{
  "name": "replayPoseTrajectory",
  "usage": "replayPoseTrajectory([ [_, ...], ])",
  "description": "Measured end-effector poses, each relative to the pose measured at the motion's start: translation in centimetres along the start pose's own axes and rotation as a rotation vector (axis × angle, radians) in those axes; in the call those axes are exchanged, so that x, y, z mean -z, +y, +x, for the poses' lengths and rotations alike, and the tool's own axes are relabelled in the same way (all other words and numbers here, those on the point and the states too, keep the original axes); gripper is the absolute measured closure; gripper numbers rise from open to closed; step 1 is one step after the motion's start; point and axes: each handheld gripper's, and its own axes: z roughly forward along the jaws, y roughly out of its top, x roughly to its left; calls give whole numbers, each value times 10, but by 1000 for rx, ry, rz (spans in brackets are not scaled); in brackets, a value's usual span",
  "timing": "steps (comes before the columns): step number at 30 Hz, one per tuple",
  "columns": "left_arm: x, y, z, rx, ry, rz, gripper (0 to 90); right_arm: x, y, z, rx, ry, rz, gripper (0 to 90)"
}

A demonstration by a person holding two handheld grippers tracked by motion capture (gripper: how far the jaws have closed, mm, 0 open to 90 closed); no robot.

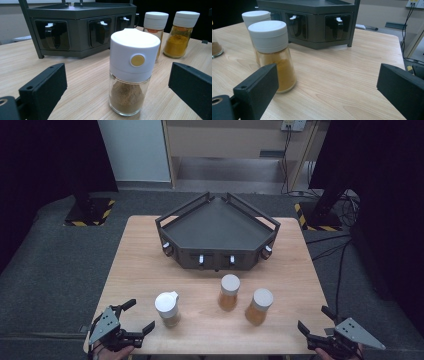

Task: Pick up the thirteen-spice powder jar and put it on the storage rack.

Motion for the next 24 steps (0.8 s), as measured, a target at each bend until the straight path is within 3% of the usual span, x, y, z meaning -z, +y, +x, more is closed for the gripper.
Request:
replayPoseTrajectory([
  [14,-1,0,2,2,-14,6,5,0,0,1,-2,3,2,43],
  [24,1,1,0,2,0,0,4,0,0,1,2,8,-3,44],
])
